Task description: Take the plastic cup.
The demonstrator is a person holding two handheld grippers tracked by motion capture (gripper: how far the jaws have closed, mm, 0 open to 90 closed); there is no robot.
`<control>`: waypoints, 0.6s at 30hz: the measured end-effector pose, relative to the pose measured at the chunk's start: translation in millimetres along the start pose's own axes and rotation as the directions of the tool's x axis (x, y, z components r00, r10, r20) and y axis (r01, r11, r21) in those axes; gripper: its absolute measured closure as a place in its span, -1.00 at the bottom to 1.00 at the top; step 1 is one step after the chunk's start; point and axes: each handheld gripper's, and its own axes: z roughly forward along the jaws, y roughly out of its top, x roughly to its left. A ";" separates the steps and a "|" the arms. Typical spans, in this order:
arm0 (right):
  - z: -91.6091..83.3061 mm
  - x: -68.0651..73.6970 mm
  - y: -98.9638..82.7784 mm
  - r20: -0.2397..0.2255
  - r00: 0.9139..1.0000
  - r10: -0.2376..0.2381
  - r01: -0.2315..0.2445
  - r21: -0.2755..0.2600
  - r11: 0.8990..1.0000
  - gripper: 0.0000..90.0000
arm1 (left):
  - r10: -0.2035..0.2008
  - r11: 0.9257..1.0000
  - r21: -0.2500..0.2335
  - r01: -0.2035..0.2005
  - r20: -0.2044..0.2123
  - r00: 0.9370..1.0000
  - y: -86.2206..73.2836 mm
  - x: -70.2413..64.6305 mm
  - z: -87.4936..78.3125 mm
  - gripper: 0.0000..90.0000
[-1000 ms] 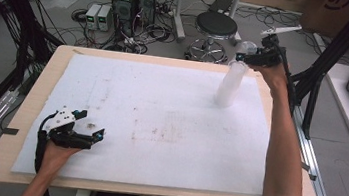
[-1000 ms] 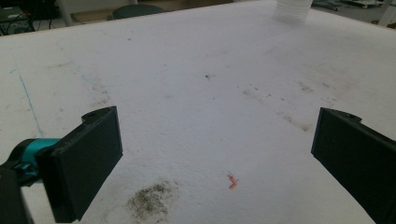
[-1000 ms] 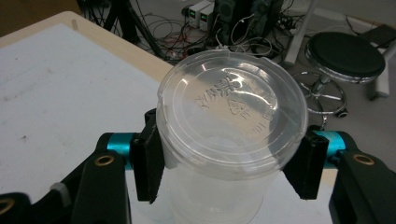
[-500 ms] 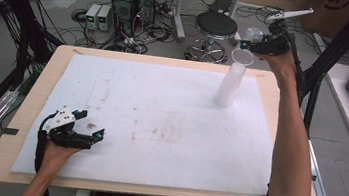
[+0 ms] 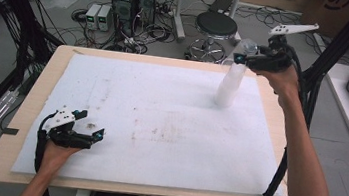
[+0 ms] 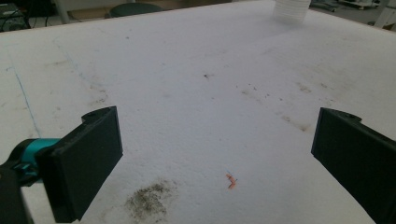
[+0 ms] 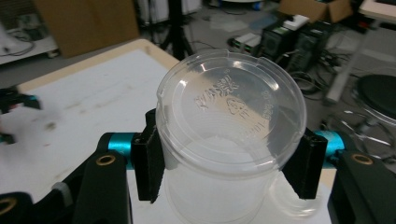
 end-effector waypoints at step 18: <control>16.0 106.8 -57.1 -0.193 0.974 -0.116 0.101 -0.086 0.991 -0.11 | -0.009 1.000 -0.002 0.009 0.005 1.000 -0.1 1.0 0.0 -0.96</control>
